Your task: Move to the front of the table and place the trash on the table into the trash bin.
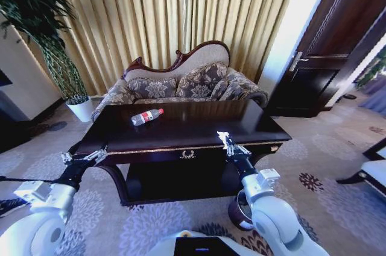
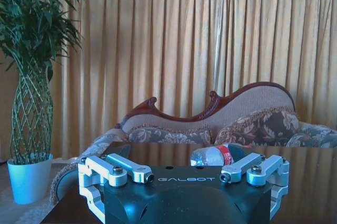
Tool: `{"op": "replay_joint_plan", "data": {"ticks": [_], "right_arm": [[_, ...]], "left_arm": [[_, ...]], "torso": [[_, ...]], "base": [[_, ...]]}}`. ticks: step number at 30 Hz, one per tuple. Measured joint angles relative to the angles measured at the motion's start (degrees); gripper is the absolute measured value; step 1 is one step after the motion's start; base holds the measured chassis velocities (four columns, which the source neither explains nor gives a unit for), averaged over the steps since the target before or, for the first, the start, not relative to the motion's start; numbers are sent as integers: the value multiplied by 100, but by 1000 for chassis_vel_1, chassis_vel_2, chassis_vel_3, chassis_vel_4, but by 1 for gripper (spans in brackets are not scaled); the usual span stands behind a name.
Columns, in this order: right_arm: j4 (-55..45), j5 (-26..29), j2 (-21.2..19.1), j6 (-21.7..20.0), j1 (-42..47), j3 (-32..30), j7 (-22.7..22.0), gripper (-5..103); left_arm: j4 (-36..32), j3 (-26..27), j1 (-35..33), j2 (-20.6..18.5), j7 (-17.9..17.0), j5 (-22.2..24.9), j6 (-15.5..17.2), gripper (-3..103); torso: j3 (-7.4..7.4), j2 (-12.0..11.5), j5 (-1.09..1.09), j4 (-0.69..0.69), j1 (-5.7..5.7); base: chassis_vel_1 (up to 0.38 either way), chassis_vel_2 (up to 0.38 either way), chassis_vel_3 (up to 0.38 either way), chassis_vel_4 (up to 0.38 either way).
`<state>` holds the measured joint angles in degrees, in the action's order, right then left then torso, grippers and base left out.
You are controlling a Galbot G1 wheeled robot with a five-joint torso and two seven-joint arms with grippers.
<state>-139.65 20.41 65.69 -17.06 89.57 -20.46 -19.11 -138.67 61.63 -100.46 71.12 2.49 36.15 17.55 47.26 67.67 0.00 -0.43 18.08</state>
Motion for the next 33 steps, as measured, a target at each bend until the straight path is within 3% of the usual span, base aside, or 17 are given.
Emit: {"op": "replay_joint_plan", "data": {"ticks": [11, 22, 33], "right_arm": [[293, 74, 44, 1, 88, -122, 151, 1], [3480, -60, 258, 285, -684, -285, 379, 1], [5936, -327, 392, 472, -1413, -551, 454, 1]], "left_arm": [[63, 35, -63, 23, 65, 2, -236, 100], [48, 197, -139, 108, 101, 162, -433, 100], [-27, 374, -269, 121, 121, 246, -507, 100]], "torso": [[-1, 0, -1, 0, 0], [0, -1, 2, 0, 1], [0, -1, 0, 0, 1]], "base": [[24, -29, -30, 28], [0, 0, 0, 0], [0, 0, 0, 0]]}}
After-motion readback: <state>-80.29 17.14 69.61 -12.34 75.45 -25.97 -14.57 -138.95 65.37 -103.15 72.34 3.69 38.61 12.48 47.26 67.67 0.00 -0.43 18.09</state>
